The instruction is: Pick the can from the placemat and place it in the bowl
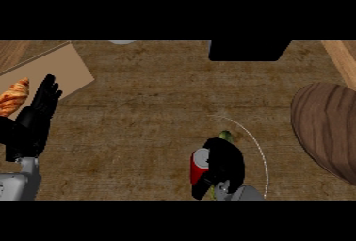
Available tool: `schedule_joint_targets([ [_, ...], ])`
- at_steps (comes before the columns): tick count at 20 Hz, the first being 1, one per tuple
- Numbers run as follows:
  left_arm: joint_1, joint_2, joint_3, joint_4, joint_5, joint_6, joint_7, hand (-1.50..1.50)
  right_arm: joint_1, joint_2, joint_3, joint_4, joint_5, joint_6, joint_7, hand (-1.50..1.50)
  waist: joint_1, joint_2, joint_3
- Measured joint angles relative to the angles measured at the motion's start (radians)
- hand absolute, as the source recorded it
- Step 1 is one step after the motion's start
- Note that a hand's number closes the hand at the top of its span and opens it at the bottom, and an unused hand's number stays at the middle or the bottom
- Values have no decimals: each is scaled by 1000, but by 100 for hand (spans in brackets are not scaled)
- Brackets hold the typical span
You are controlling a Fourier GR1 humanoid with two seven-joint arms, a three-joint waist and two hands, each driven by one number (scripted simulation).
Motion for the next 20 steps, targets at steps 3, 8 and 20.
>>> schedule_joint_targets([
  [3,-1,-5,1,-9,-5,4,13,0,7,4,7,-3,73,-12,7,150,-2,1,2],
  [8,4,-10,10,-13,-16,-5,8,0,-75,-60,-115,61,89,6,-86,150,0,8,3],
  [20,9,-22,36,-1,-25,-18,5,0,-265,-246,-244,-98,240,77,-126,150,-14,5,3],
])
